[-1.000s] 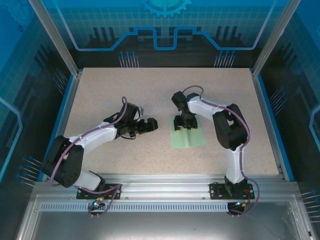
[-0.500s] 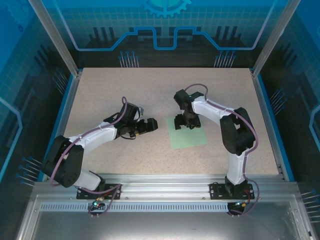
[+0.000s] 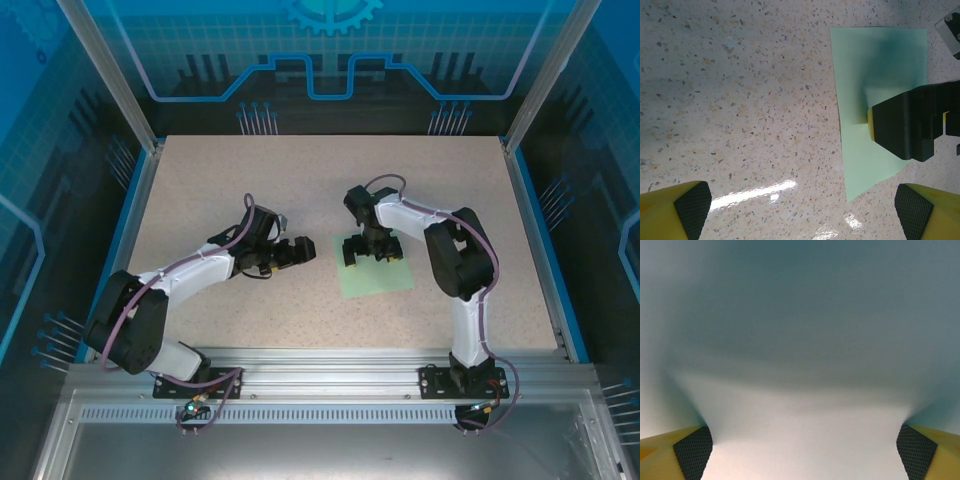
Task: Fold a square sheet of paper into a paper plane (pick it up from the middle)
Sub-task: Fold the square sheet of paper in half at the center of the table.
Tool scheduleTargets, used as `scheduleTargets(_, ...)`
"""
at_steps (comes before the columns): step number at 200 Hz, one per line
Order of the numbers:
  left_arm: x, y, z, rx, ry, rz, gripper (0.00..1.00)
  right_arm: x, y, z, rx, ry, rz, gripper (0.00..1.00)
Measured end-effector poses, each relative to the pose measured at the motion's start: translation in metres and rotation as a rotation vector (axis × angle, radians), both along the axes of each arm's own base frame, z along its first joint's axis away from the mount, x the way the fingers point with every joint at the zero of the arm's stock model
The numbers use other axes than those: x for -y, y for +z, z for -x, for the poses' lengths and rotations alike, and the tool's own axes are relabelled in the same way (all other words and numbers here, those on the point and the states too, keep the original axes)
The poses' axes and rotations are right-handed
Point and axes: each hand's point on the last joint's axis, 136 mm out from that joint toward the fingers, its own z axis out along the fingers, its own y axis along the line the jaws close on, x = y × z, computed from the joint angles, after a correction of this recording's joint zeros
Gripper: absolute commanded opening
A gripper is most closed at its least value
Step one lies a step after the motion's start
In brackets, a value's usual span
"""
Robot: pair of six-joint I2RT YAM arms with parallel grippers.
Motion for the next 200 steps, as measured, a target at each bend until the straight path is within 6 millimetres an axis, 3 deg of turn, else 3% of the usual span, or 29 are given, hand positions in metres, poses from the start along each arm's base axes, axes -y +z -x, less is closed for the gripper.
scheduleTargets(44, 0.0, -0.003, 0.0, -0.009, 0.0, -0.004, 0.98, -0.001, 0.0, 0.0, 0.001, 0.0, -0.006, 0.82)
scheduleTargets(80, 0.001, -0.002, -0.002, -0.007, -0.002, -0.005, 0.98, -0.002, 0.002, -0.001, 0.004, 0.005, -0.012, 0.63)
scheduleTargets(103, 0.001, -0.002, -0.002, -0.008, -0.002, -0.005, 0.98, -0.003, 0.003, 0.0, 0.006, 0.0, -0.022, 0.55)
scheduleTargets(134, 0.001, -0.002, -0.002, -0.011, -0.002, -0.007, 0.99, -0.005, 0.014, 0.004, 0.016, 0.005, -0.054, 0.42)
scheduleTargets(158, 0.001, -0.002, -0.002, -0.011, -0.002, -0.007, 0.99, -0.01, 0.03, 0.003, 0.047, 0.0, -0.096, 0.36)
scheduleTargets(200, 0.001, -0.002, -0.001, -0.012, -0.002, -0.007, 0.99, -0.018, 0.049, 0.004, 0.077, -0.004, -0.189, 0.38)
